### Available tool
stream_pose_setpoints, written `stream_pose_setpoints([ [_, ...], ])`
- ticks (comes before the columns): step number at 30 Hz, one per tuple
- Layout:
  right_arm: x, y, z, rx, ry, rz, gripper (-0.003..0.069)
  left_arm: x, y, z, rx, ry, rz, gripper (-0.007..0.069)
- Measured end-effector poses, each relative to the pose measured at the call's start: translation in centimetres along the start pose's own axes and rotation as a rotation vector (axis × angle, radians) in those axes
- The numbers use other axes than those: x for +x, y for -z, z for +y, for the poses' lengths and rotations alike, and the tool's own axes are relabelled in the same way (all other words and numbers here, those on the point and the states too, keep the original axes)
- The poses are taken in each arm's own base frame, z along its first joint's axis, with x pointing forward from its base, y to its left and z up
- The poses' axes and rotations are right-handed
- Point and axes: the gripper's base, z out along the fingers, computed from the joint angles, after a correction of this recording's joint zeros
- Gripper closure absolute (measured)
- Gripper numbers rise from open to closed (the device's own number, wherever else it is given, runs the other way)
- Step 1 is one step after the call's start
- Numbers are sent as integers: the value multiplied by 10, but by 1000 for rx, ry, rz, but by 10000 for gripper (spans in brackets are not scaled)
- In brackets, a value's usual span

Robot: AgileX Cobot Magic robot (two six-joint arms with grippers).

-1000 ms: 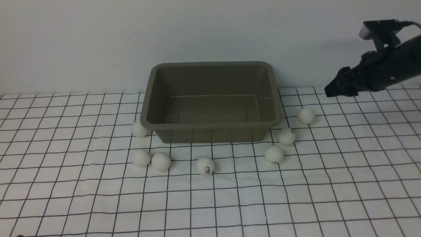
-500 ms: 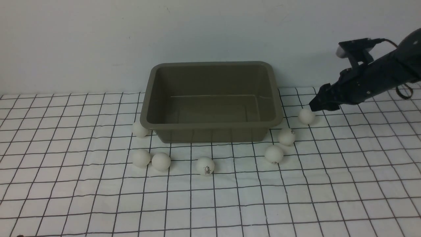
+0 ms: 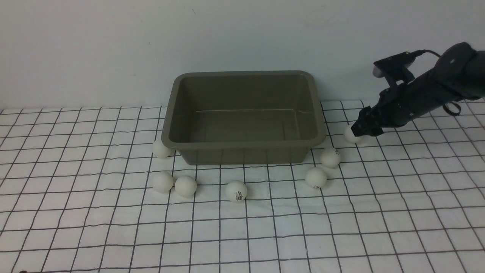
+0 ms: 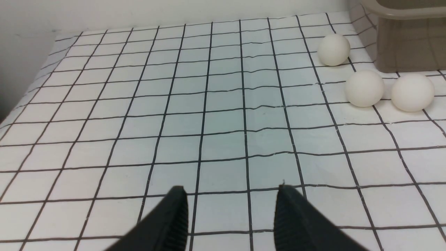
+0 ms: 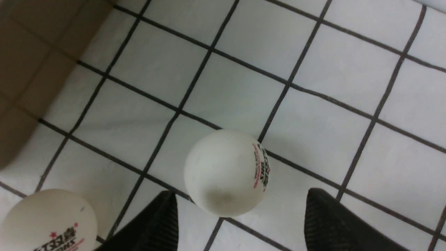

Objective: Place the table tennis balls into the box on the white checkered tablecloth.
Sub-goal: 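Reach for and grasp a ping pong ball on the table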

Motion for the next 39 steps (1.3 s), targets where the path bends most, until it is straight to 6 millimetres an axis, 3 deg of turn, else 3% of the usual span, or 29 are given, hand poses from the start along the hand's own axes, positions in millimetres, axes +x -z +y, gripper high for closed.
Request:
stream_pose_setpoints([
  [21, -2, -22, 7, 7, 15, -30, 218, 0, 0, 0, 0, 0, 0, 314],
  [39, -5, -23, 4, 26, 26, -52, 251, 0, 0, 0, 0, 0, 0, 314],
])
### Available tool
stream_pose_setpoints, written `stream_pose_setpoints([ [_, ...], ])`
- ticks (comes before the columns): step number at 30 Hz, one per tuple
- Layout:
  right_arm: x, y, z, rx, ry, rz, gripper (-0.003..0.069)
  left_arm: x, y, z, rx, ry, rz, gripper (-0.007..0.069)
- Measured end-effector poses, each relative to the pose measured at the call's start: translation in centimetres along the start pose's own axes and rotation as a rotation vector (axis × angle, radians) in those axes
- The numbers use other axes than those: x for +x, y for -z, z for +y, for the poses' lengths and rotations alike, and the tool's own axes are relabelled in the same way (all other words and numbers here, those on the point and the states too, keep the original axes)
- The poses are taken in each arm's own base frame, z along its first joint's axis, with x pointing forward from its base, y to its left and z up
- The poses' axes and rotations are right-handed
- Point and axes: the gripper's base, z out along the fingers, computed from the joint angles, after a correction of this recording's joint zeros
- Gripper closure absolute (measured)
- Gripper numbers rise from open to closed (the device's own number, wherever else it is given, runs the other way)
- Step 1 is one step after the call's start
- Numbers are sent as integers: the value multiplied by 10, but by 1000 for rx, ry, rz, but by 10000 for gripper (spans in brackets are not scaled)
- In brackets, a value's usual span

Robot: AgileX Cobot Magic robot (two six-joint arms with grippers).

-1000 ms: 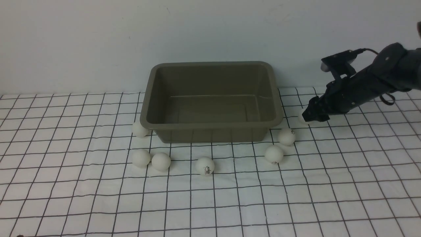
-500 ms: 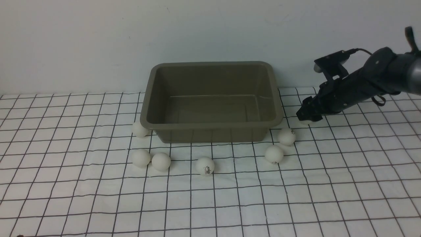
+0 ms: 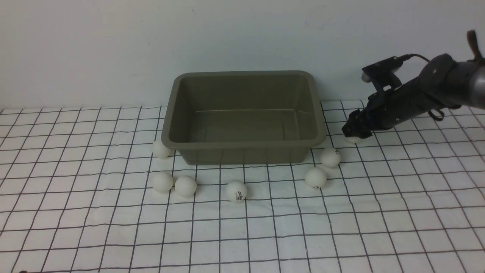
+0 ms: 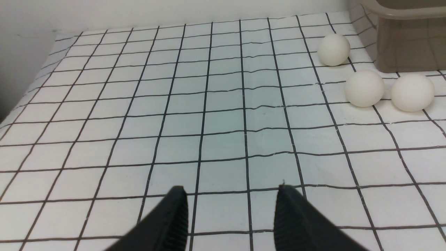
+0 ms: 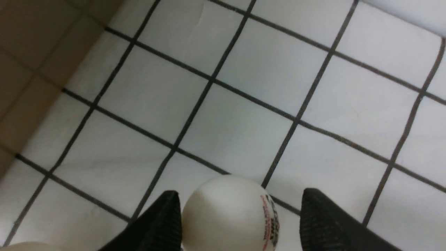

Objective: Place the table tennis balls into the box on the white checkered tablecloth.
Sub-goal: 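Reach for and grasp a ping pong ball on the table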

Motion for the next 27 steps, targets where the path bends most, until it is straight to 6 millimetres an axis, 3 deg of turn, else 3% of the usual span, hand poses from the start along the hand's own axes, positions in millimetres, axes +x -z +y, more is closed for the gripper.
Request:
stream_pose_setpoints([
  [27, 6, -8, 3, -41, -27, 18, 261, 0, 0, 0, 0, 0, 0, 314],
])
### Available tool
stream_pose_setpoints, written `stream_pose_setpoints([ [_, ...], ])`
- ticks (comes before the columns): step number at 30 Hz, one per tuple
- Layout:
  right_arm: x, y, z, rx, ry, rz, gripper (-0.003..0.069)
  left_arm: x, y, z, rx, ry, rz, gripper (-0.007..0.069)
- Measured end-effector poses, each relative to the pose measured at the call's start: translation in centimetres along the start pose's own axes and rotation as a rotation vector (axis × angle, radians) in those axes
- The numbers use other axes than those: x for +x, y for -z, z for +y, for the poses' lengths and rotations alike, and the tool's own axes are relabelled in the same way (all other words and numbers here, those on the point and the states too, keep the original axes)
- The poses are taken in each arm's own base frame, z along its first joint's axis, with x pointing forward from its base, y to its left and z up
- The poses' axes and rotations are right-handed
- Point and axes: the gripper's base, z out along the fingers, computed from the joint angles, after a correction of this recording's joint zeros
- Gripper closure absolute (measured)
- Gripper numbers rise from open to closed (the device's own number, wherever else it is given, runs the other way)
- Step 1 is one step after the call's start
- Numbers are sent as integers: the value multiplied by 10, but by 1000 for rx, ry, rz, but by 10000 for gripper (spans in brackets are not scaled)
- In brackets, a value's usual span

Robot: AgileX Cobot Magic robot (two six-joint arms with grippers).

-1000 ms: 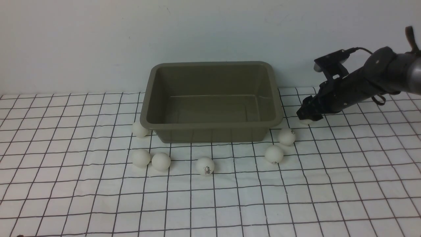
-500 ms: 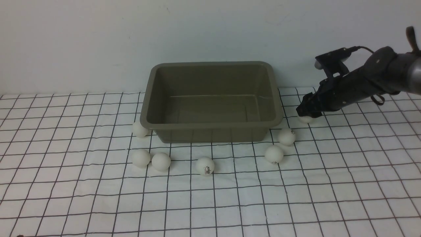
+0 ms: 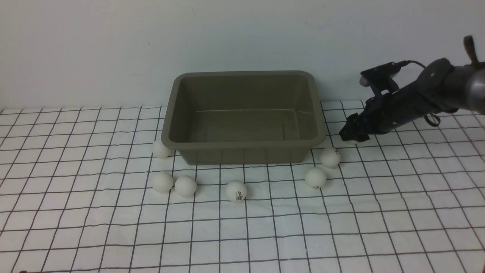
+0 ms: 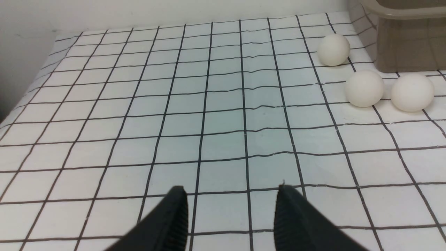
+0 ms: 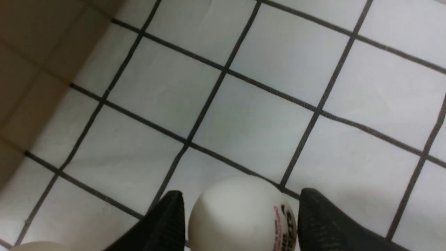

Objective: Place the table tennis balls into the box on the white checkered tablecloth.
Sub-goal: 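Reach for and grasp a ping pong ball on the table, then release the ping pong ball into the bin and lift the gripper away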

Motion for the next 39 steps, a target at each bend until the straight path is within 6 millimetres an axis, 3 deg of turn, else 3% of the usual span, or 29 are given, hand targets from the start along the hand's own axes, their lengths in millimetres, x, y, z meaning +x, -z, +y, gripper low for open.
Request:
stream_pose_setpoints([
  [4, 0, -2, 0, -2, 2, 0, 298, 0, 0, 0, 0, 0, 0, 314],
  [12, -4, 4, 0, 0, 25, -3, 298, 0, 0, 0, 0, 0, 0, 314],
  [19, -37, 61, 12, -4, 73, -143, 298, 0, 0, 0, 0, 0, 0, 314],
  [22, -44, 71, 19, -51, 72, -185, 298, 0, 0, 0, 0, 0, 0, 314],
  [23, -49, 73, 30, -123, 71, -217, 298, 0, 0, 0, 0, 0, 0, 314],
  [27, -55, 71, 48, -213, 101, -253, 298, 0, 0, 0, 0, 0, 0, 314],
  [31, -64, 58, 84, -302, 159, -302, 298, 0, 0, 0, 0, 0, 0, 314],
  [39, -54, 26, 94, -300, 243, -268, 298, 0, 0, 0, 0, 0, 0, 314],
])
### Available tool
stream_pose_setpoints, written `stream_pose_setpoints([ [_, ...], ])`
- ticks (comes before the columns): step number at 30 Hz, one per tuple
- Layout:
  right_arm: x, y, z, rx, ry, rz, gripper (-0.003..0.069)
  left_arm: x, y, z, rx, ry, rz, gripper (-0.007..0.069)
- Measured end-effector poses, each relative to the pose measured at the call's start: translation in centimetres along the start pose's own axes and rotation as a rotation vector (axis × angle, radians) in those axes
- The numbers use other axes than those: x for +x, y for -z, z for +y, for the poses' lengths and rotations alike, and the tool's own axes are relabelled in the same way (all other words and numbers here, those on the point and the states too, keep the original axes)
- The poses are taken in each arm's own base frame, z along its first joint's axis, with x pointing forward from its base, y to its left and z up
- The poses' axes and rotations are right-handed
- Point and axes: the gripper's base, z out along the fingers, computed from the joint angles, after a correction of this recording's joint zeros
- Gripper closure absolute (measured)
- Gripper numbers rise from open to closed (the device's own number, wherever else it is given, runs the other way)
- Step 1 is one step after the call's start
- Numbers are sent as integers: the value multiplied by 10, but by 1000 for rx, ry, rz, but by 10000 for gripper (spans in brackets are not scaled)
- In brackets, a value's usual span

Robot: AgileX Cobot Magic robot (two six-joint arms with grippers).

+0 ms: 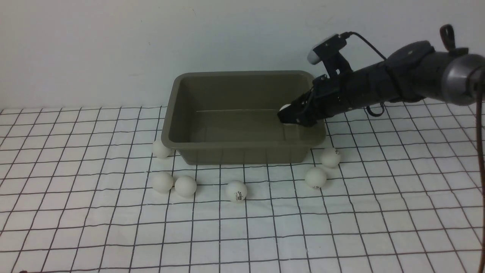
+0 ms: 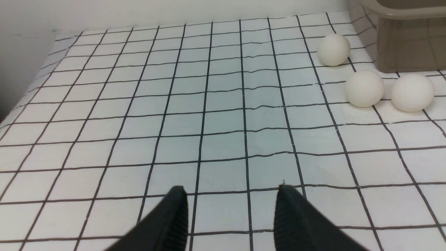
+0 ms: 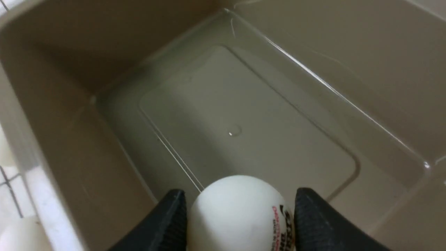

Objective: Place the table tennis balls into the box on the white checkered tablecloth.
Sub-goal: 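Release the ping pong ball into the bin and lift the gripper away, then reach for and grasp a ping pong ball on the table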

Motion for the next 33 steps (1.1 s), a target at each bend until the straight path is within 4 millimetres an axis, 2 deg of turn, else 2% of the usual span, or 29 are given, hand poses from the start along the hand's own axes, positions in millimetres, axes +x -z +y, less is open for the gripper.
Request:
stream_pose_setpoints([
  [2, 0, 0, -1, 9, 3, -7, 291, 0, 0, 0, 0, 0, 0, 314],
  [6, -5, 1, -2, 21, -4, -48, 191, 0, 0, 0, 0, 0, 0, 314],
  [9, -16, 20, -3, 45, 46, -76, 165, 0, 0, 0, 0, 0, 0, 314],
  [13, -37, 75, -12, 124, 130, -112, 162, 0, 0, 0, 0, 0, 0, 314],
  [15, -43, 113, -18, 164, 179, -107, 162, 0, 0, 0, 0, 0, 0, 314],
  [19, -45, 172, -17, 183, 263, -58, 162, 0, 0, 0, 0, 0, 0, 314],
  [23, -41, 213, -8, 159, 288, 16, 162, 0, 0, 0, 0, 0, 0, 314],
  [25, -38, 220, -4, 134, 239, 44, 162, 0, 0, 0, 0, 0, 0, 314],
  [29, -31, 221, 0, 99, 91, 107, 162, 0, 0, 0, 0, 0, 0, 314],
  [33, -23, 222, 1, 119, 28, 164, 162, 0, 0, 0, 0, 0, 0, 314],
])
